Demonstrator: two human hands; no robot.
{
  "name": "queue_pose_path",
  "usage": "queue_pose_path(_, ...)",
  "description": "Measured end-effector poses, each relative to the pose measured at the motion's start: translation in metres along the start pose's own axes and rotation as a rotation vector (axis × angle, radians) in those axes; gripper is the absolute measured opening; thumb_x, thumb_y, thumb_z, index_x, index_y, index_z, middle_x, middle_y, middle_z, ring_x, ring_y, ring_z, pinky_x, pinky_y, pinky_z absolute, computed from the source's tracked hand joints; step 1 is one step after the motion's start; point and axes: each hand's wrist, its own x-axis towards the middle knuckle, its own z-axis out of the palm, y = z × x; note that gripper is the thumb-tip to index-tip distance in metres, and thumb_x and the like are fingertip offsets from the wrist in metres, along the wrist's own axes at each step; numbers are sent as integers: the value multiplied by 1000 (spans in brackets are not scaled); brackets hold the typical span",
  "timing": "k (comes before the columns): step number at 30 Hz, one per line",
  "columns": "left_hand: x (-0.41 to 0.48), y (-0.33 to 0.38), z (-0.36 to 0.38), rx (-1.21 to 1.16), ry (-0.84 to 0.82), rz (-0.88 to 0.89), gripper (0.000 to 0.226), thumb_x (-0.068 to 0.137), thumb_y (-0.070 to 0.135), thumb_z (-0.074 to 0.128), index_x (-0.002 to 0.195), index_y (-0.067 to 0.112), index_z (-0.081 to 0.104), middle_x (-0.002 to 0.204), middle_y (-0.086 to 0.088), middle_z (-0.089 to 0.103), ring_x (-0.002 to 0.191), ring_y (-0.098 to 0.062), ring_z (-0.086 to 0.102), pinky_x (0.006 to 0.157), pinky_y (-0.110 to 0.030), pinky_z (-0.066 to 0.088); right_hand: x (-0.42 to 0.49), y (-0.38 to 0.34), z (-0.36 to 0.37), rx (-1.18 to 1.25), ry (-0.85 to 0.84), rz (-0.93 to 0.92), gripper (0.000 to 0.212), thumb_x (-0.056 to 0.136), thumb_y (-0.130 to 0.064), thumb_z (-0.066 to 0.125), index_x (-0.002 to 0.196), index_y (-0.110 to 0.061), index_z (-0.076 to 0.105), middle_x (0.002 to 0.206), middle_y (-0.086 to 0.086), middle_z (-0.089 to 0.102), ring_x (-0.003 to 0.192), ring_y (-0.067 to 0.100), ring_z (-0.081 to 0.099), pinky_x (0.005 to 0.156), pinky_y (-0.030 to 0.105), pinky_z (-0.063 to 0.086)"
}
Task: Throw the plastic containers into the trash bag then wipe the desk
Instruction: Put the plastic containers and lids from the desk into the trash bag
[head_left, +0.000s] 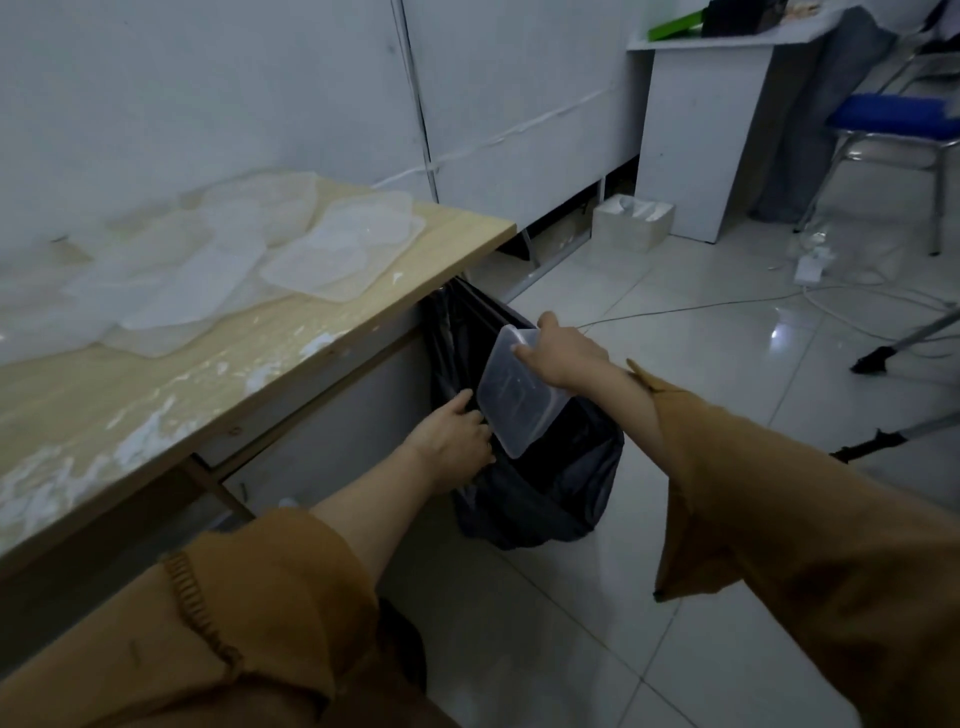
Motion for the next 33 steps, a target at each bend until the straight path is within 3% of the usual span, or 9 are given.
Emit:
queue_pose_path(2, -3, -7, -4, -77, 224, -3, 39, 102, 30, 25, 114, 17, 60, 116, -5, 62, 108, -26, 51, 105, -39, 27, 2, 0, 5, 25, 11, 11, 58, 95, -51, 40, 135, -10, 33, 130, 19, 53, 109, 36, 57, 73, 36, 39)
queue_pose_path(5, -12, -18, -13, -128, 396, -39, 39, 101, 32, 23, 97, 19, 59, 89, -3, 69, 83, -24, 58, 87, -36, 34, 4, -3, 9, 140, -63, 22, 62, 95, -52, 39, 137, -8, 36, 134, 20, 51, 116, 36, 53, 79, 35, 41)
queue_pose_path(10, -31, -32, -25, -50, 610, -101, 29, 93, 32, 47, 69, 21, 60, 55, 3, 64, 56, -19, 57, 75, -29, 47, -1, -17, -1, 94, 13, -38, 51, 96, -51, 37, 117, -8, 55, 118, 16, 62, 105, 33, 58, 75, 33, 41)
queue_pose_path(14, -46, -34, -30, -28, 771, -174, 23, 90, 35, 50, 79, 21, 63, 71, 2, 64, 70, -20, 60, 82, -31, 50, -10, -35, -20, 95, 229, -75, 40, 98, -42, 36, 116, -11, 55, 120, 13, 60, 111, 33, 54, 85, 40, 45)
queue_pose_path(21, -83, -60, -41, -12, 853, -546, 24, 86, 38, 51, 94, 22, 67, 100, -1, 67, 103, -22, 64, 99, -37, 41, -26, -77, -50, 154, 539, -209, 28, 98, -29, 39, 114, -11, 54, 120, 13, 56, 114, 33, 46, 90, 42, 39)
queue_pose_path(23, -99, -73, -40, -70, 829, -674, 27, 87, 37, 50, 101, 21, 67, 109, -3, 66, 116, -22, 59, 102, -41, 41, -30, -95, -52, 151, 556, -275, 28, 97, -28, 40, 116, -11, 54, 120, 13, 56, 114, 32, 46, 91, 42, 38)
queue_pose_path(26, -119, -89, -28, -283, 701, -800, 42, 97, 42, 34, 129, 22, 51, 136, -5, 48, 140, -21, 30, 115, -42, 15, -35, -123, -45, 102, 544, -374, 32, 97, -29, 41, 119, -11, 54, 120, 14, 57, 115, 32, 47, 92, 42, 39)
queue_pose_path(29, -136, -103, -8, -372, 623, -928, 46, 98, 45, 26, 139, 25, 38, 147, -2, 34, 146, -19, 12, 116, -42, 3, -40, -154, -31, 52, 492, -455, 33, 97, -32, 42, 121, -13, 53, 122, 11, 56, 116, 31, 47, 91, 41, 39)
queue_pose_path(33, -155, -116, 14, -471, 555, -1024, 46, 98, 46, 25, 138, 27, 39, 152, -3, 27, 146, -22, 5, 116, -45, 1, -40, -181, -11, -92, 428, -513, 33, 96, -34, 44, 120, -14, 54, 124, 10, 54, 117, 29, 46, 91, 40, 38)
